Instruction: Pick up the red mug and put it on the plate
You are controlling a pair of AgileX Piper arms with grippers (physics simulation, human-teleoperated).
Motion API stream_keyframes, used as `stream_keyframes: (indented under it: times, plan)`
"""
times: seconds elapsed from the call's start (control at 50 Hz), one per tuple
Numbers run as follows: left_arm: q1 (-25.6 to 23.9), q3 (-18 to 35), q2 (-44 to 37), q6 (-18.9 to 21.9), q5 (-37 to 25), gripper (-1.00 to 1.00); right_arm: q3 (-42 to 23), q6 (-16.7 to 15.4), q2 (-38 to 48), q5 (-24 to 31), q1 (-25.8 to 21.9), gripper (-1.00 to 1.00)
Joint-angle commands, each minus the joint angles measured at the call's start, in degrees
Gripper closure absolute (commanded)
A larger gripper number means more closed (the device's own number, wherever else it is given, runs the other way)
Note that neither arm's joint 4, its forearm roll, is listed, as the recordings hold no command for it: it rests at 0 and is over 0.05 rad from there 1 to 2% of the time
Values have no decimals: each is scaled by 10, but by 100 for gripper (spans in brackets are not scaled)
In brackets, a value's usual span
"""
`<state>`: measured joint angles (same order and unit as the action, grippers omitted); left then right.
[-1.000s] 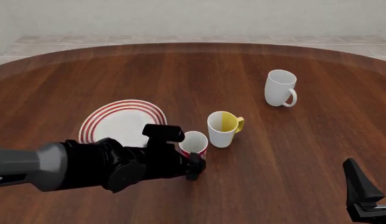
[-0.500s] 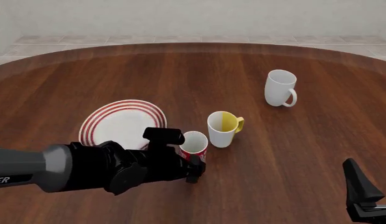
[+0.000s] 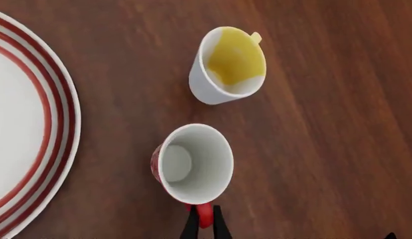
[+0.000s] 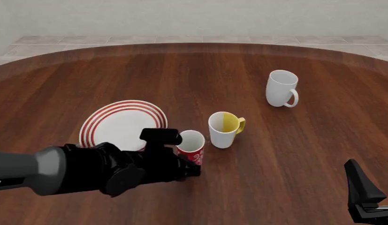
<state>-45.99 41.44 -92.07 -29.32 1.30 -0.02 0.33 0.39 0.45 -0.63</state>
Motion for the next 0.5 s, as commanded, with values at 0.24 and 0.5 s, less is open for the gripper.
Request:
stream_keyframes:
  times: [0.24,0.5]
  plan:
    - [17,1,47,36,-21,100,0,-1,-2,1,0,-100]
    - [16,28,99,90,-61,100,0,-1,-2,1,-1,-100]
